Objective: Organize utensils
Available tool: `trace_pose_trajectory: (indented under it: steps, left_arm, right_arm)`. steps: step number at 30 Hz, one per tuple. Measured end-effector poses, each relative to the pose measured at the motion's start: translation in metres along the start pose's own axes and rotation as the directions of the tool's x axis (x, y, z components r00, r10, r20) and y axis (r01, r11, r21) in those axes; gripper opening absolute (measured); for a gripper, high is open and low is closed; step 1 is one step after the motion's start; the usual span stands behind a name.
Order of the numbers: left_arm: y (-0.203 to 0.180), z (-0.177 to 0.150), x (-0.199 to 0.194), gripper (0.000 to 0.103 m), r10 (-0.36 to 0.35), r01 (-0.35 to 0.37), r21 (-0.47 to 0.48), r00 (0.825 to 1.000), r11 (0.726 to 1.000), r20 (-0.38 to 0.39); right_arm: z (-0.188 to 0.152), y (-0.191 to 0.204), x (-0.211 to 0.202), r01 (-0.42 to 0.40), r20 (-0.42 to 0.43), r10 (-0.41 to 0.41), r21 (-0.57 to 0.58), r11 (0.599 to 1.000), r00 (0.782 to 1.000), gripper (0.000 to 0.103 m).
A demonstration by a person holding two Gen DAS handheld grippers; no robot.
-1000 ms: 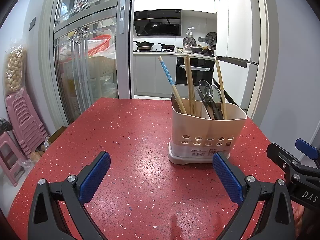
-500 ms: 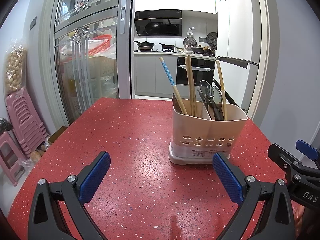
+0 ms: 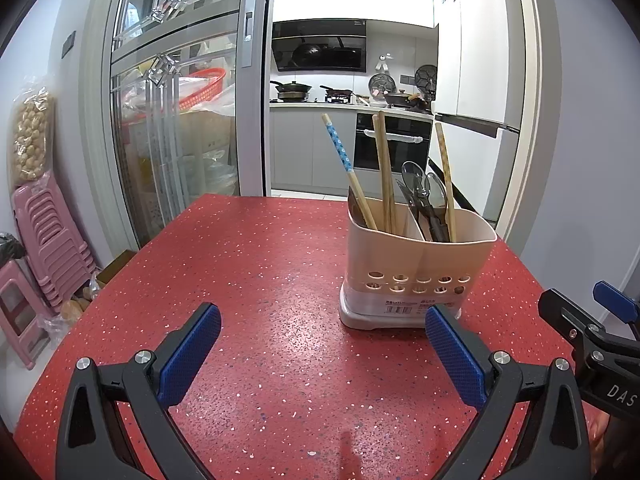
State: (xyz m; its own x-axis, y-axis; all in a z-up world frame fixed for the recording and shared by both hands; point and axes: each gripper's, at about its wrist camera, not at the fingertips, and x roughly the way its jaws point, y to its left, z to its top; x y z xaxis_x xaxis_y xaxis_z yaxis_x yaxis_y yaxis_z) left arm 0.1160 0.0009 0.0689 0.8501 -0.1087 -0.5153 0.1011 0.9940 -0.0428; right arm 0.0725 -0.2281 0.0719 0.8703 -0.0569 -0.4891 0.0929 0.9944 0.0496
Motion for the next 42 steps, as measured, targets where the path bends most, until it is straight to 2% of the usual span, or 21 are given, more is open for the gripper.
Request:
trace_pose_trajectory:
  steps: [42]
  left_arm:
    - [0.0041, -0.002, -0.0014, 0.103, -0.008, 0.008, -0.019, 1.0, 1.0, -0.001]
  right_arm:
    - [0.0008, 0.0032, -0.0028, -0.002, 0.001, 0.002, 0.0, 1.0, 1.0, 0.103]
